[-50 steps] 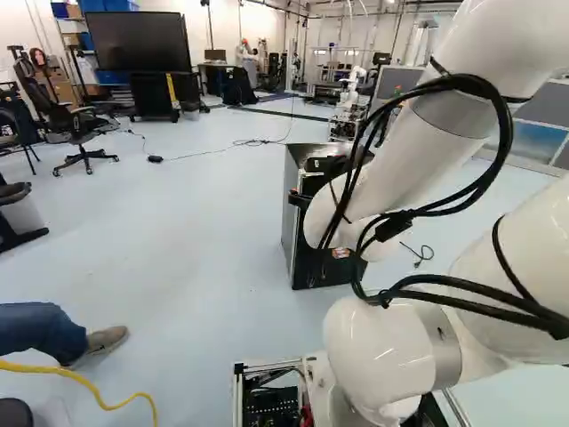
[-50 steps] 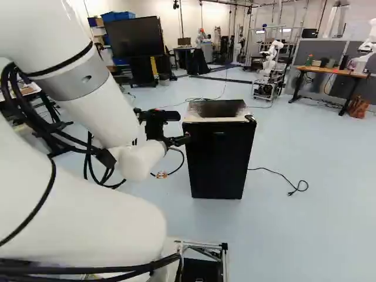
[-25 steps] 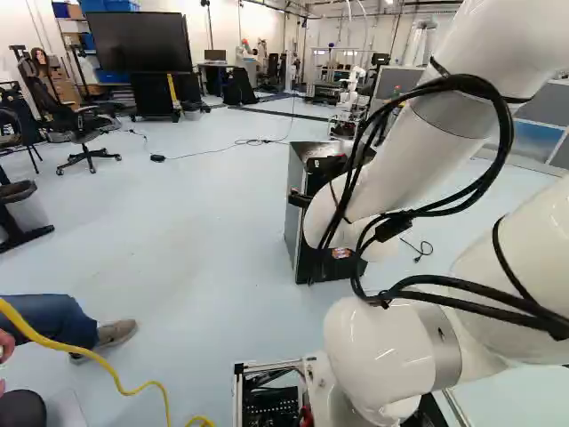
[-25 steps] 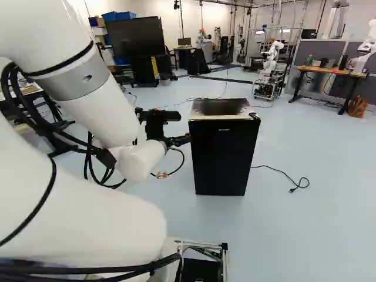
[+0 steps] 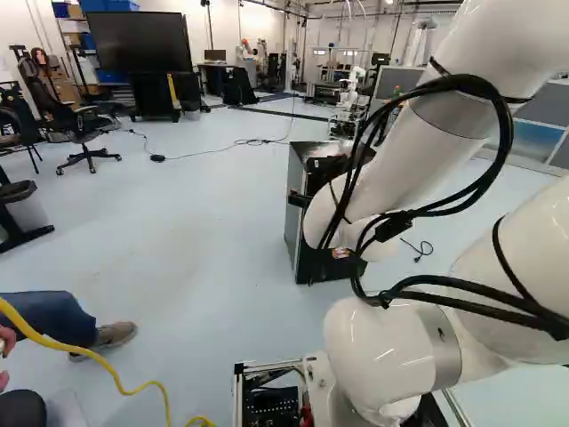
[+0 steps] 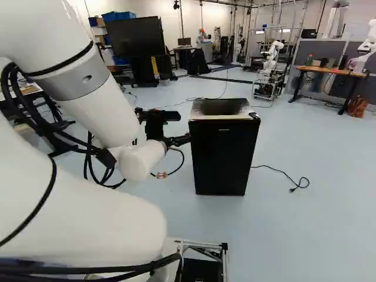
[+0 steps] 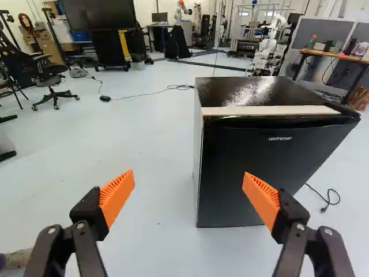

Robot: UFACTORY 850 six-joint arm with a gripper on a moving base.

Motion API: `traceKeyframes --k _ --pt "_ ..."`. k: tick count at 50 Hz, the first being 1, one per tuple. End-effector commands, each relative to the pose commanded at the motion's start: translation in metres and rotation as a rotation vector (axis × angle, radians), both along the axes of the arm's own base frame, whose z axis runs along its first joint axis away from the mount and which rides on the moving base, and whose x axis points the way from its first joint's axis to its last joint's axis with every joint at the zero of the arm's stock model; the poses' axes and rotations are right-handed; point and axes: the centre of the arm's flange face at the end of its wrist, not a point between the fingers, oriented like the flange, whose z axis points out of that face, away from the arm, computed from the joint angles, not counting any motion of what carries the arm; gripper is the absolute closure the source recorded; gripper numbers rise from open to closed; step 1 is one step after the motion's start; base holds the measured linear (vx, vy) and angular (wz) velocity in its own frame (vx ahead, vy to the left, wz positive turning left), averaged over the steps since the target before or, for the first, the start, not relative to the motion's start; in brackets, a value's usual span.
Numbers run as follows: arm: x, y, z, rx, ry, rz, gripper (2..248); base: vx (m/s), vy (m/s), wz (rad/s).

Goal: Grab a drink from the fridge

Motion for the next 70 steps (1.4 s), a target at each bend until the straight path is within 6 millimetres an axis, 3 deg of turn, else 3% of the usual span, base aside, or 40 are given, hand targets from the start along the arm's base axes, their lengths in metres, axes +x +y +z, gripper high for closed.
traceKeyframes --k 25,40,55,70 --pt "0.024 0.012 0.003 0.033 0.01 -0.028 3 0.0 0.0 0.0" --pt "0.027 0.024 0.005 0.053 -0.007 -0.029 3 0.0 0.0 0.0" --pt "0.033 0.039 -0.003 0.065 -0.004 -0.03 3 0.0 0.0 0.0" --pt "0.056 0.05 -0.013 0.072 0.008 -0.056 3 0.0 0.0 0.0"
